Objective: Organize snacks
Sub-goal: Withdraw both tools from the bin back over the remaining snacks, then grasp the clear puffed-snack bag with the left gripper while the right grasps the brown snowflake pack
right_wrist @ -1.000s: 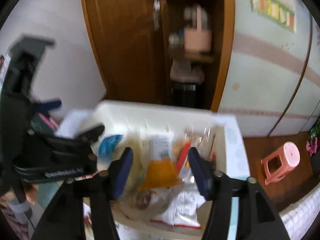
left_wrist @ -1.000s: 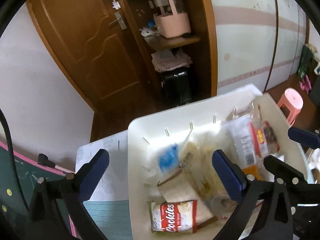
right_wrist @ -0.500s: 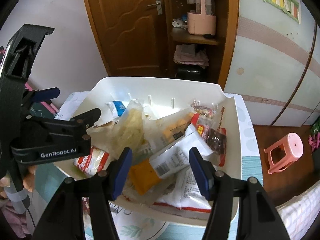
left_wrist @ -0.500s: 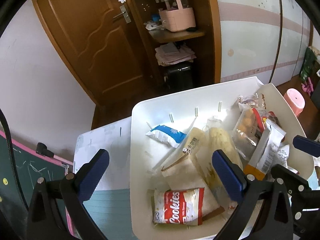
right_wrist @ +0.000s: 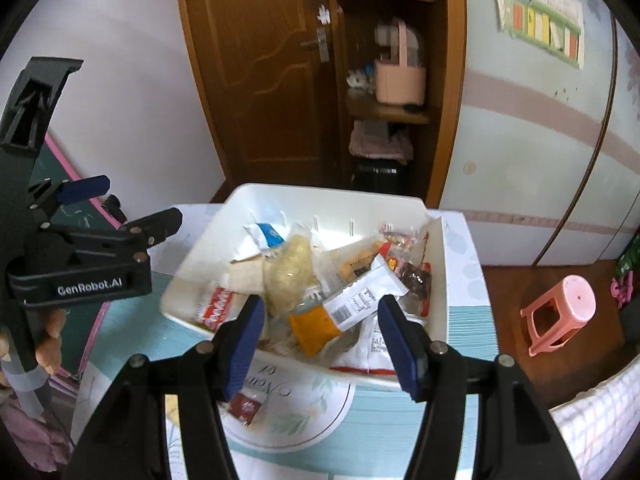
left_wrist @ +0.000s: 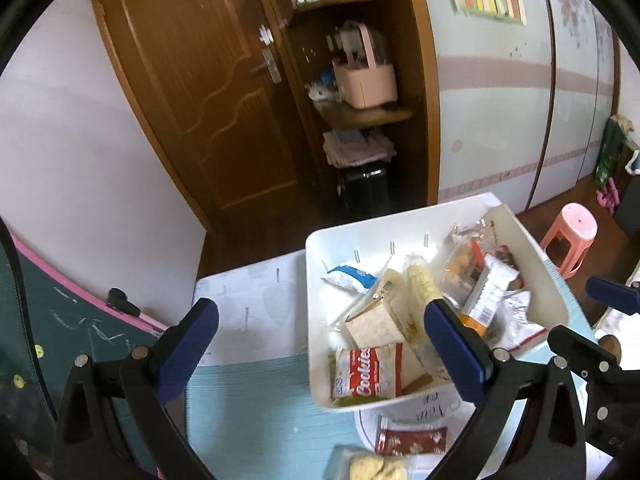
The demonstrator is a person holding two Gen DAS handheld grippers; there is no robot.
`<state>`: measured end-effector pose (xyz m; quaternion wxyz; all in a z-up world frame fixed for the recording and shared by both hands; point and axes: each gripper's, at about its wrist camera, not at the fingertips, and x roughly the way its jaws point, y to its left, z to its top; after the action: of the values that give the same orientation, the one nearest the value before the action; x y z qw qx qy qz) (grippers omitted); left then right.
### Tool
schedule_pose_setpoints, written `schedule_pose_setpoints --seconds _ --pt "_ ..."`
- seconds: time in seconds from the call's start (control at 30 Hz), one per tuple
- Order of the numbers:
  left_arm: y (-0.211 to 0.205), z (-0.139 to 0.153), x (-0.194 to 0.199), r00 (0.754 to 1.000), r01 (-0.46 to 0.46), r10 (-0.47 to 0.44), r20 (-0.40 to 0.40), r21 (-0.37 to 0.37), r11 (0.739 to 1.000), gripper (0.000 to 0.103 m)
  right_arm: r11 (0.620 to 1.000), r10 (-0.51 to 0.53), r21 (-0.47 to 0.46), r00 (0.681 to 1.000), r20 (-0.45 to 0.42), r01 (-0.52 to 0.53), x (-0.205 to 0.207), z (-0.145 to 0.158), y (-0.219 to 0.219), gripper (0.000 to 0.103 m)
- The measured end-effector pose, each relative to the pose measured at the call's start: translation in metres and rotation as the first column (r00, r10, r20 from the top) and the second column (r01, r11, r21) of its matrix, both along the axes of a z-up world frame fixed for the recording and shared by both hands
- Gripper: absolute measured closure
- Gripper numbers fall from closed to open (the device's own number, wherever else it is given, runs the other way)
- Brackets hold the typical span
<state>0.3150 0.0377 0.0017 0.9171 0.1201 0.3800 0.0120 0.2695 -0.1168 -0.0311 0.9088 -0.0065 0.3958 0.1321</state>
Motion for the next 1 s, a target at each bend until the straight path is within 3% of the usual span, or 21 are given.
schedule_pose_setpoints --seconds 0.23,0.5,0.8,1.0 --pt "0.009 0.024 -0.053 0.999 0.019 -0.019 0.029 -0.005 1.000 0.001 0.999 0.042 -0.023 0.998 0.052 -0.041 -0.047 0.024 0.011 0.043" --pt "0.018 0.002 -0.094 0.997 0.056 -0.060 -0.053 -0.074 0.996 0.001 0.995 0.081 -0.053 0.996 0.023 -0.080 -0.073 0.007 0.019 0.043" --pt "0.016 -0.094 -0.117 0.961 0.103 -0.132 -0.244 -0.129 0.986 0.001 0.989 0.127 -0.062 0.986 -0.106 -0.134 -0.072 -0.066 0.030 0.043" --pt "0.024 -0.168 -0.109 0.917 0.060 -0.117 -0.383 -0.156 0.986 0.001 0.974 0.176 -0.109 0.969 -0.174 -0.196 -0.063 -0.114 0.045 0.043"
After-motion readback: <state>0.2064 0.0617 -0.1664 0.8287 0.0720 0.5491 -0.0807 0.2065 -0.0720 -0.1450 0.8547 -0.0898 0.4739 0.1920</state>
